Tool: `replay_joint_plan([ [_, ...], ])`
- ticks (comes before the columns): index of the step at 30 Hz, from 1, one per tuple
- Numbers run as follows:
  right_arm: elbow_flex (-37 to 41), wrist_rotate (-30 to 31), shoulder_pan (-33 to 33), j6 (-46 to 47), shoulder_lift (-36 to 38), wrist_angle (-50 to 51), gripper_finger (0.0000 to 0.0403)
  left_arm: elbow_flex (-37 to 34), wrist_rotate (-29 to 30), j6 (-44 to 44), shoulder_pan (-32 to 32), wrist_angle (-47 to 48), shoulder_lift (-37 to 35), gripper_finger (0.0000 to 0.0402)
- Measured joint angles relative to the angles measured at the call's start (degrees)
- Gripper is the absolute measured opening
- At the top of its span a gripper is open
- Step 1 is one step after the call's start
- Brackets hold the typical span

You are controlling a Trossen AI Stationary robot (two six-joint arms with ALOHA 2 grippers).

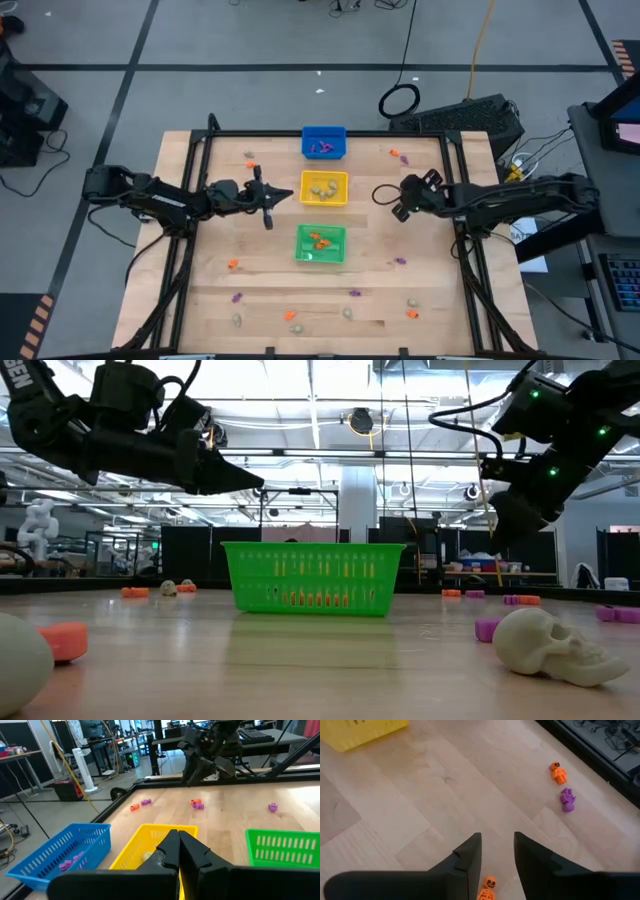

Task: Sort Halloween decoration
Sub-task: Put the orange skeleton toy into the green bin

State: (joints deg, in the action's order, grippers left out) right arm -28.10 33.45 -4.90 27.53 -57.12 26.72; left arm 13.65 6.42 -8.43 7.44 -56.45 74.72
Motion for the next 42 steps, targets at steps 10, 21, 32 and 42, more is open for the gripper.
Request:
replay_joint_plan([
  [10, 0.0, -6.7, -5.3, 3.4, -0.7, -0.7, 0.0102, 0.0, -0.3, 0.0, 0.0, 0.1, 0.0, 0.0],
  [21, 0.0, -13.1, -9.8, 7.8, -1.6, -0.2, 0.0102, 0.0, -0.3, -1.0, 0.0, 0.3, 0.0, 0.0],
  [32, 0.0, -18.2, -16.1, 7.6, -6.9, 4.9, 0.0102, 0.0, -0.3, -0.9, 0.0, 0.4, 0.0, 0.0],
  [42, -0.2, -21.0, -18.5, 6.2, -11.4, 4.6, 0.0102, 0.0, -0.3, -0.9, 0.0, 1.0, 0.0, 0.0],
])
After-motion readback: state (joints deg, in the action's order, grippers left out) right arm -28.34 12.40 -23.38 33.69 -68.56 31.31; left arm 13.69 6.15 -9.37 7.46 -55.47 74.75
